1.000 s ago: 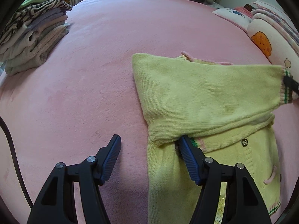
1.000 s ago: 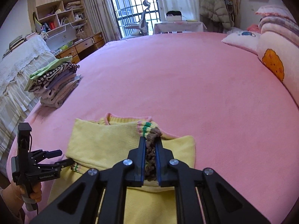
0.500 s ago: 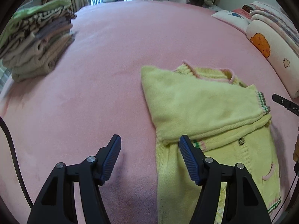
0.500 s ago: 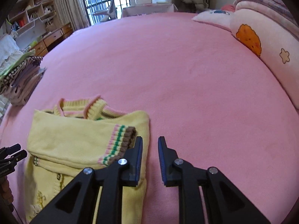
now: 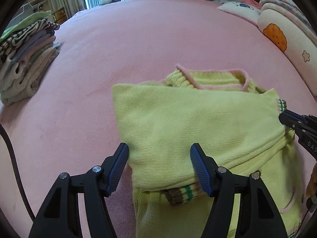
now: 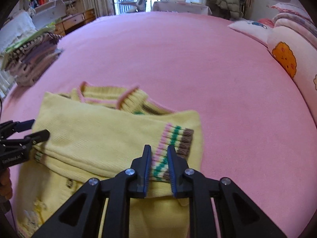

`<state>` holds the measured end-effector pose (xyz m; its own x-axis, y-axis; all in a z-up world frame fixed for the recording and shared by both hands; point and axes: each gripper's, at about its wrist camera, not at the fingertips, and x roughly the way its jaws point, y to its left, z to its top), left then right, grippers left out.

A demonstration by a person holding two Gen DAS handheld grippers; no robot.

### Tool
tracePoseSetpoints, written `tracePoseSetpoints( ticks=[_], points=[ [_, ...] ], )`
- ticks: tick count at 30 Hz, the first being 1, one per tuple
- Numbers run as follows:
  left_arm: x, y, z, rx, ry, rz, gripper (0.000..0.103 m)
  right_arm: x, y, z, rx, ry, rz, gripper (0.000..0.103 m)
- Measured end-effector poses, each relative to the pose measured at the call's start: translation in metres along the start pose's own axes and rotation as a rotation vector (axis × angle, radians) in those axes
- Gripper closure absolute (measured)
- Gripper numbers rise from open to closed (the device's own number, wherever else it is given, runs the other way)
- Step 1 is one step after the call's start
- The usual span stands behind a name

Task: Fold small clothes
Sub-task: 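Grasp the folded sleeve's brown cuff with the right tool and straighten it, then move both tools to the striped hem of the cardigan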

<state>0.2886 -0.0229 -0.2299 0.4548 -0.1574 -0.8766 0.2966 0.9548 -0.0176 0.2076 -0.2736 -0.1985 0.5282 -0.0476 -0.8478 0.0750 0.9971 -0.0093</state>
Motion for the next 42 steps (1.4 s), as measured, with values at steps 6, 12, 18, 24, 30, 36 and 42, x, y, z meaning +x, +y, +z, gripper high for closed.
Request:
tracePoseSetpoints(
  ticks=[6, 12, 18, 24, 30, 36, 42],
  points=[
    [0.001, 0.020, -0.006, -0.065, 0.020, -0.026, 0.024, -0.011, -0.025, -0.009, 0.061, -0.008, -0.035, 0.091],
    [-0.038, 0.023, -0.011, -0.056, -0.008, 0.001, 0.024, -0.045, -0.039, -0.024, 0.096, -0.020, -0.028, 0.090],
    [-0.109, 0.020, -0.030, -0.056, -0.072, 0.024, 0.024, -0.111, -0.033, -0.046, 0.095, -0.076, -0.019, 0.090],
    [-0.185, 0.021, -0.062, -0.083, -0.145, 0.064, 0.019, -0.178, -0.013, -0.072, 0.075, -0.134, 0.000, 0.087],
    [-0.233, 0.024, -0.108, -0.088, -0.193, 0.111, 0.017, -0.218, 0.000, -0.103, 0.053, -0.163, -0.005, 0.087],
    [-0.242, 0.023, -0.149, -0.065, -0.175, 0.145, 0.017, -0.229, 0.008, -0.137, 0.031, -0.130, -0.007, 0.087],
    [-0.223, 0.025, -0.181, -0.097, -0.101, 0.100, 0.017, -0.226, 0.012, -0.170, 0.045, -0.104, -0.015, 0.063]
  ],
)
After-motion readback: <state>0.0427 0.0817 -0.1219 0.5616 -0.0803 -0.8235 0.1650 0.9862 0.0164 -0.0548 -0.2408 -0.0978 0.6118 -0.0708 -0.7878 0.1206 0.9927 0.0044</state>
